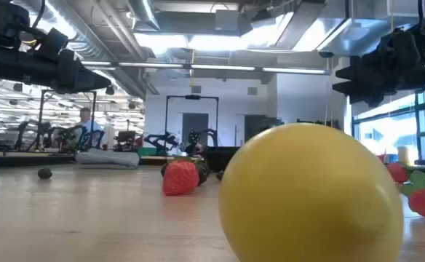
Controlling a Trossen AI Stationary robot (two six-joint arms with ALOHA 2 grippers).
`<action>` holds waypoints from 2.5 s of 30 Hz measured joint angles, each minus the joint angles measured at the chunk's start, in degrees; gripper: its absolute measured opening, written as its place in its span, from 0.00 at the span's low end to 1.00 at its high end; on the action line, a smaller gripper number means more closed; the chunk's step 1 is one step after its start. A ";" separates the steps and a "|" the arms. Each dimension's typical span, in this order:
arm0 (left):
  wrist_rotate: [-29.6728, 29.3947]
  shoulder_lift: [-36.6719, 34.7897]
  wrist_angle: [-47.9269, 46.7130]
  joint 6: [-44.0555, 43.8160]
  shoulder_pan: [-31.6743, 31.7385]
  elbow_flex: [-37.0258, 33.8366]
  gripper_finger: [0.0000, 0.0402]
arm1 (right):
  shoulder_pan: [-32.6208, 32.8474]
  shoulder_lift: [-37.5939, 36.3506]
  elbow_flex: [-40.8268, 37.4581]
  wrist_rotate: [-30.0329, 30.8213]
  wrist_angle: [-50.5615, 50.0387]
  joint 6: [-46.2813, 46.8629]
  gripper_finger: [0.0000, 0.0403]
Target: Pick and placing Produce into tupperware
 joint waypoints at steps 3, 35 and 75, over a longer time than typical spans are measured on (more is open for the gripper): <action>0.01 -0.02 0.00 0.00 -0.01 0.01 0.44 | -0.01 -0.02 -0.01 -0.01 0.00 0.02 0.65; 0.01 -0.02 0.00 0.00 -0.02 0.02 0.44 | 0.00 -0.01 -0.02 0.00 0.00 0.01 0.65; 0.01 -0.02 0.00 0.02 -0.01 0.02 0.43 | -0.01 -0.02 -0.02 0.00 -0.02 0.02 0.65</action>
